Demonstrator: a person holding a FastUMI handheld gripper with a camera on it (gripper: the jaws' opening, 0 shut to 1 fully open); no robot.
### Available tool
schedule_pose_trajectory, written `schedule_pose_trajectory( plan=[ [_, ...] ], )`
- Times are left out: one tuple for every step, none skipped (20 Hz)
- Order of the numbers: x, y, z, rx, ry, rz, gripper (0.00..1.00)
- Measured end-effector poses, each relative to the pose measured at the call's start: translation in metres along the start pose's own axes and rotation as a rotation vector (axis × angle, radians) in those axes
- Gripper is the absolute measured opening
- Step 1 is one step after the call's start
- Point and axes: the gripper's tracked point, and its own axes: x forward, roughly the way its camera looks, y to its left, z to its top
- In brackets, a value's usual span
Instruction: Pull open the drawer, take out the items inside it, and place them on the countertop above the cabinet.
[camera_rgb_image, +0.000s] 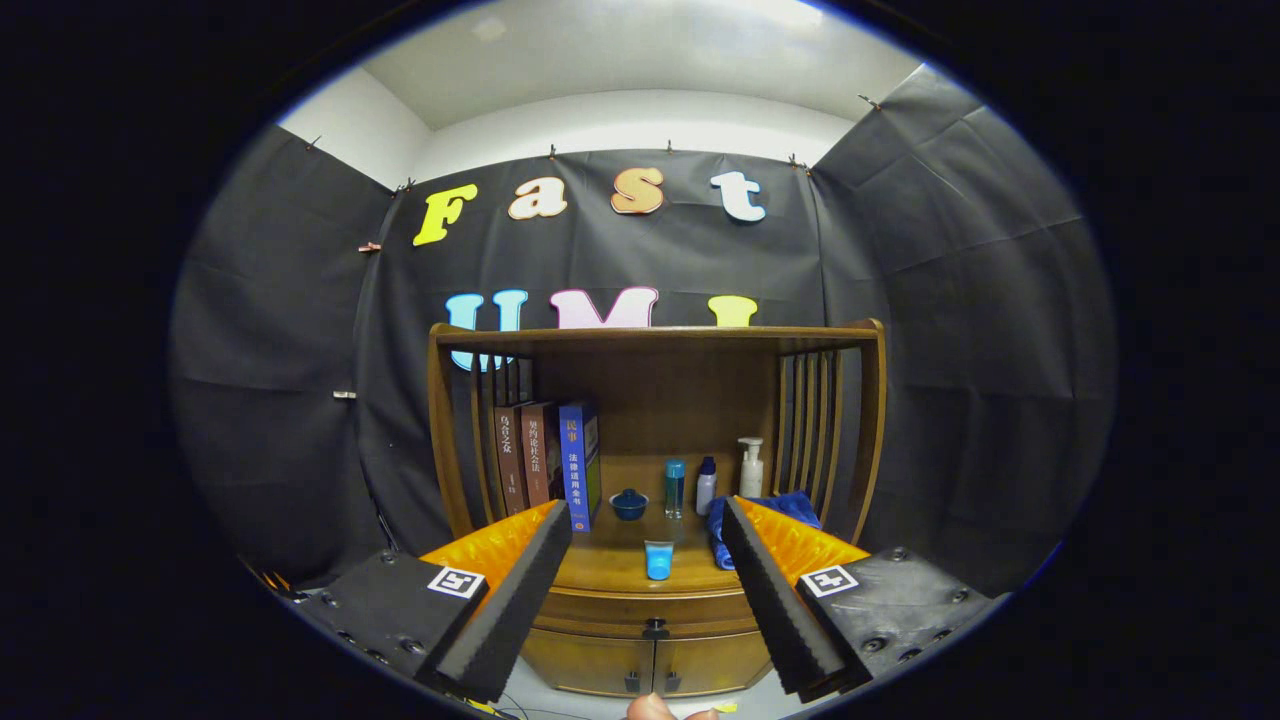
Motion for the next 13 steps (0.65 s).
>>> schedule_pose_trajectory(
  plan=[
    [-0.0004,0.0008,0.0002,0.000,0.000,0.000,0.99],
    [0.0005,0.0009,0.0000,0.000,0.000,-0.001,0.99],
    [0.0004,0.0006,0.0004,-0.001,-0.001,-0.003,0.99],
    [0.0003,0.0004,-0.0009,-0.001,0.001,-0.005,0.99],
    [0.0004,0.0005,-0.0017,0.000,0.003,-0.004,0.99],
    [0.0013,0.0012,-0.0025,0.001,0.006,-0.005,0.99],
    [0.0010,0.0017,-0.0037,0.000,0.008,-0.004,0.99],
    [0.0014,0.0018,-0.0034,-0.001,0.009,-0.003,0.99],
    [0.0011,0.0020,-0.0035,-0.004,0.010,-0.004,0.99],
    [0.0014,0.0020,-0.0037,-0.006,0.008,-0.003,0.99],
    [0.0009,0.0018,-0.0034,-0.008,0.008,-0.005,0.99],
    [0.0008,0.0013,-0.0026,-0.008,0.007,-0.005,0.99],
    [0.0009,0.0010,-0.0026,-0.006,0.007,-0.007,0.99]
  ],
)
